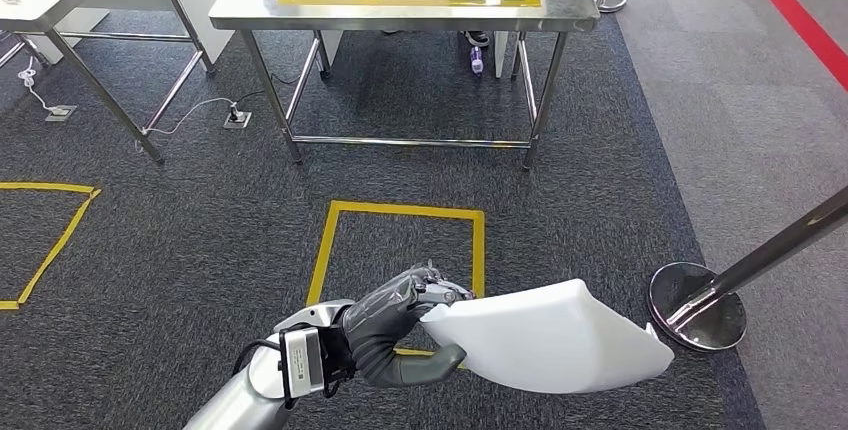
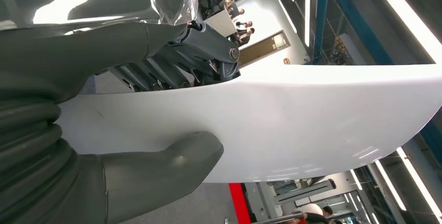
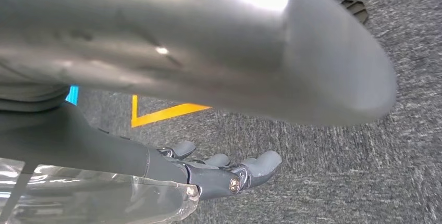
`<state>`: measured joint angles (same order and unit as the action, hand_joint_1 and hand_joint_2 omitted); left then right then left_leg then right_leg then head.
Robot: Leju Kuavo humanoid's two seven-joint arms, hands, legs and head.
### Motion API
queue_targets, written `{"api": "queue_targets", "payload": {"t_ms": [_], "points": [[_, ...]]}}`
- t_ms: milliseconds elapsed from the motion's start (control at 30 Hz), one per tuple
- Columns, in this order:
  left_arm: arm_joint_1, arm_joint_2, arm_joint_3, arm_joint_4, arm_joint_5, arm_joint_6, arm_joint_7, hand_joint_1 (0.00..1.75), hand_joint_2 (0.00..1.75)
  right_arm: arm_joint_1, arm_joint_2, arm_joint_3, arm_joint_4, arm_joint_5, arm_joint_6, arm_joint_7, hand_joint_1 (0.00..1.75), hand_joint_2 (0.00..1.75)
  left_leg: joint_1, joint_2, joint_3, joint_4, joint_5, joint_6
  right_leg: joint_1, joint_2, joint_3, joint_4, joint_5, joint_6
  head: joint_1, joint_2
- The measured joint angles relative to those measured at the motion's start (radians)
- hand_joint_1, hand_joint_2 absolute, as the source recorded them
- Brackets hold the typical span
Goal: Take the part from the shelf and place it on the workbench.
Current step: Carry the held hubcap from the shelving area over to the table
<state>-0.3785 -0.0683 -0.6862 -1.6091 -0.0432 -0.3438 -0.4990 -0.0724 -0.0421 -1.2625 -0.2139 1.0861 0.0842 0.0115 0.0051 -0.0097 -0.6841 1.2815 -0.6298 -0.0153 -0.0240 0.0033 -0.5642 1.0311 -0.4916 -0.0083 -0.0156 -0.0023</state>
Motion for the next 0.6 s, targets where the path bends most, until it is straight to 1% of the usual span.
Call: {"api": "queue_targets", "payload": {"t_ms": [33,67,100,133,167,233,267,300,333,367,400,433,467,500,533,567,600], "points": [[0.001,0.000,0.000,0.000,-0.002,0.000,0.000,1.75,1.75,0.001,0.001,0.000,0.000,0.000,0.001,-0.001,0.00,0.00,0.000,0.000,-0.003,-0.027,0.030,0.001,-0.001,0.000,0.008,0.000,-0.007,0.002,0.000,0.000],[0.001,0.000,0.000,0.000,-0.004,0.000,0.001,1.75,1.75,0.001,0.002,0.000,0.000,0.000,0.001,-0.003,0.00,0.00,0.000,0.001,0.010,-0.084,0.076,0.003,-0.002,0.000,0.018,0.000,-0.015,0.005,0.000,0.000],[0.001,0.000,0.000,-0.001,-0.007,0.000,0.002,1.75,1.75,0.002,0.003,0.000,0.000,0.001,0.002,-0.005,0.00,0.00,0.000,0.003,0.030,-0.148,0.121,0.006,-0.002,0.000,0.026,0.000,-0.023,0.008,0.000,0.000],[0.002,0.000,0.000,-0.001,-0.010,0.000,0.004,1.75,1.75,0.001,0.004,0.000,0.000,0.002,0.002,-0.006,0.00,0.00,-0.003,0.006,0.047,-0.201,0.138,0.010,-0.002,0.000,0.033,-0.001,-0.031,0.013,0.001,0.000],[0.002,0.000,0.001,-0.002,-0.012,0.000,0.005,1.75,1.75,0.000,0.004,0.000,0.000,0.004,0.003,-0.008,0.00,0.00,-0.006,0.008,0.060,-0.234,0.142,0.016,-0.001,0.000,0.039,-0.003,-0.038,0.020,0.001,0.000],[0.004,0.000,0.001,-0.006,-0.015,0.000,0.009,1.75,1.75,-0.001,0.006,0.000,0.000,0.005,0.004,-0.010,0.00,0.00,-0.011,0.008,0.071,-0.252,0.125,0.031,-0.001,0.000,0.053,-0.002,-0.040,0.035,0.002,0.000],[0.006,-0.002,0.001,-0.008,-0.017,0.000,0.011,1.75,1.75,-0.001,0.007,0.000,0.000,0.006,0.005,-0.011,0.00,0.00,-0.009,0.006,0.084,-0.258,0.130,0.040,-0.001,-0.001,0.058,0.003,-0.040,0.042,0.002,0.000],[0.007,-0.003,0.001,-0.010,-0.017,0.000,0.012,1.75,1.75,-0.002,0.007,0.000,0.000,0.007,0.006,-0.012,0.00,0.00,-0.006,0.006,0.099,-0.263,0.134,0.048,-0.002,-0.002,0.058,0.021,-0.038,0.047,0.003,0.000],[0.007,-0.005,0.001,-0.012,-0.018,0.000,0.013,1.75,1.75,-0.004,0.008,0.000,0.000,0.008,0.006,-0.012,0.00,0.00,-0.004,0.007,0.114,-0.265,0.131,0.053,-0.002,-0.002,0.046,0.052,-0.040,0.050,0.006,0.000],[0.008,-0.007,0.001,-0.014,-0.018,0.000,0.014,1.75,1.75,-0.006,0.008,0.000,0.000,0.008,0.006,-0.013,0.00,0.00,-0.002,0.008,0.128,-0.267,0.125,0.057,-0.002,-0.002,0.017,0.100,-0.046,0.052,0.008,0.000],[0.008,-0.008,0.001,-0.015,-0.019,0.000,0.014,1.75,1.75,-0.007,0.008,0.000,0.000,0.009,0.007,-0.013,0.00,0.00,-0.002,0.009,0.137,-0.267,0.116,0.061,-0.002,-0.002,-0.024,0.161,-0.059,0.054,0.011,0.000],[0.010,-0.009,0.001,-0.016,-0.020,0.000,0.015,1.75,1.75,-0.007,0.008,0.001,0.000,0.009,0.007,-0.013,0.00,0.00,-0.002,0.007,0.145,-0.267,0.107,0.063,-0.001,-0.002,-0.070,0.217,-0.081,0.056,0.012,0.000],[0.012,-0.010,0.001,-0.016,-0.021,0.000,0.015,1.75,1.75,-0.004,0.008,0.001,0.000,0.009,0.007,-0.013,0.00,0.00,-0.002,0.005,0.154,-0.267,0.096,0.064,-0.001,-0.002,-0.111,0.257,-0.104,0.058,0.013,0.000],[0.014,-0.010,0.001,-0.016,-0.023,0.000,0.015,1.75,1.75,-0.002,0.008,0.001,0.000,0.010,0.007,-0.013,0.00,0.00,-0.002,0.003,0.166,-0.267,0.085,0.064,-0.001,-0.002,-0.141,0.270,-0.121,0.060,0.014,0.000],[0.015,-0.010,0.001,-0.016,-0.025,0.000,0.016,1.75,1.75,0.001,0.008,0.001,0.000,0.010,0.007,-0.013,0.00,0.00,-0.002,0.000,0.180,-0.267,0.073,0.062,-0.001,-0.002,-0.155,0.252,-0.121,0.060,0.014,0.000],[0.015,-0.010,0.001,-0.016,-0.027,0.000,0.016,1.75,1.75,0.002,0.008,0.001,0.000,0.011,0.007,-0.013,0.00,0.00,-0.002,-0.001,0.196,-0.267,0.059,0.060,-0.002,-0.003,-0.157,0.205,-0.096,0.058,0.014,0.000],[0.015,-0.010,0.001,-0.016,-0.029,-0.001,0.016,1.75,1.75,0.003,0.008,0.001,0.000,0.011,0.007,-0.013,0.00,0.00,-0.002,-0.001,0.210,-0.267,0.044,0.057,-0.002,-0.003,-0.151,0.142,-0.042,0.055,0.014,0.000]]}}
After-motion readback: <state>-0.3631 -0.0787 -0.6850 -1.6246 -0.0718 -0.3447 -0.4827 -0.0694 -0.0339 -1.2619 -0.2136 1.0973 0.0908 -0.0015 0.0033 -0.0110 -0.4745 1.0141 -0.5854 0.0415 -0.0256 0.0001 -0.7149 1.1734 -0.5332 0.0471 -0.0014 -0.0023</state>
